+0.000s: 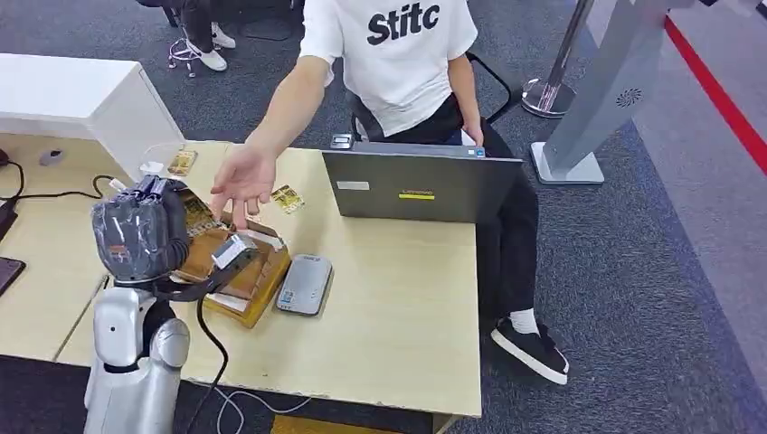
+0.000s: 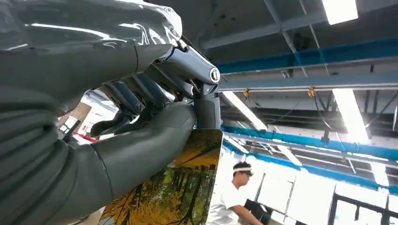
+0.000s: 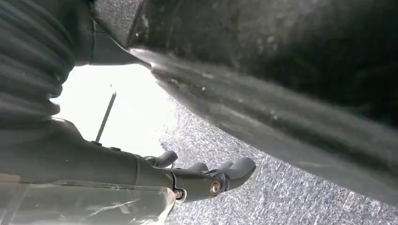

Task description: Pass the card to the sensor for recognition and then transmit it.

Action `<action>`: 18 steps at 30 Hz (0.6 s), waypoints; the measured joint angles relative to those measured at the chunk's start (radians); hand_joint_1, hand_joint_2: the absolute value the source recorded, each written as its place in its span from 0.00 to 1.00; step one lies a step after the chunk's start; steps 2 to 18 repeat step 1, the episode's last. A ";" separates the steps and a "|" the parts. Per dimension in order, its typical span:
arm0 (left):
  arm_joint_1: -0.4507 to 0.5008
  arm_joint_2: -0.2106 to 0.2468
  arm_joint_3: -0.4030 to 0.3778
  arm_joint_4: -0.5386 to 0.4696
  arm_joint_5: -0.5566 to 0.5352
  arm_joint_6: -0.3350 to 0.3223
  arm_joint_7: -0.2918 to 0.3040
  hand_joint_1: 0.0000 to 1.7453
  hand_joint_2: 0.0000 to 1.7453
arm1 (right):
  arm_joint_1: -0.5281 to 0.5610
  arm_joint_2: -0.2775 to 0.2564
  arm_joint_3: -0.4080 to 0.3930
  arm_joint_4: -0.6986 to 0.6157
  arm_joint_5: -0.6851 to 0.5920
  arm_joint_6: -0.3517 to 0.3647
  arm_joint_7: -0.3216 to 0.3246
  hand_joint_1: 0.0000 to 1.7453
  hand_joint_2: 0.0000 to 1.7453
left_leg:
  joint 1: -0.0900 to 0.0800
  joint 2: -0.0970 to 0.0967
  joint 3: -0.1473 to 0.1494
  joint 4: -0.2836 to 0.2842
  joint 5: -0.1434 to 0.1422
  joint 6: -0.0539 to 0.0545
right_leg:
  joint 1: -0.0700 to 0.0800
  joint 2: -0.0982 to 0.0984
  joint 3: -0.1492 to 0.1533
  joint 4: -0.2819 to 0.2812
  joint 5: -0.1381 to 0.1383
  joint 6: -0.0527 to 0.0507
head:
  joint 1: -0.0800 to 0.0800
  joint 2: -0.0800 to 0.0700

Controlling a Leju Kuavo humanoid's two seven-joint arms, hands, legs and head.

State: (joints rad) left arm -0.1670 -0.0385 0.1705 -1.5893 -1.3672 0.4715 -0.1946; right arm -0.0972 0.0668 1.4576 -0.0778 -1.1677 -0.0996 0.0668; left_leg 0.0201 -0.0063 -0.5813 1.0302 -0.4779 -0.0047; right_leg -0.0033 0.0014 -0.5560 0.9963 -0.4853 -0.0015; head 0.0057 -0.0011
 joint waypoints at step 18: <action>-0.015 -0.011 0.000 -0.038 -0.002 -0.002 0.000 1.00 1.00 | 0.000 0.000 0.000 0.000 0.000 0.001 0.000 0.00 1.00 | 0.000 0.000 0.000 0.000 0.000 0.000 | 0.000 0.000 0.000 0.000 0.000 0.000 | 0.000 0.000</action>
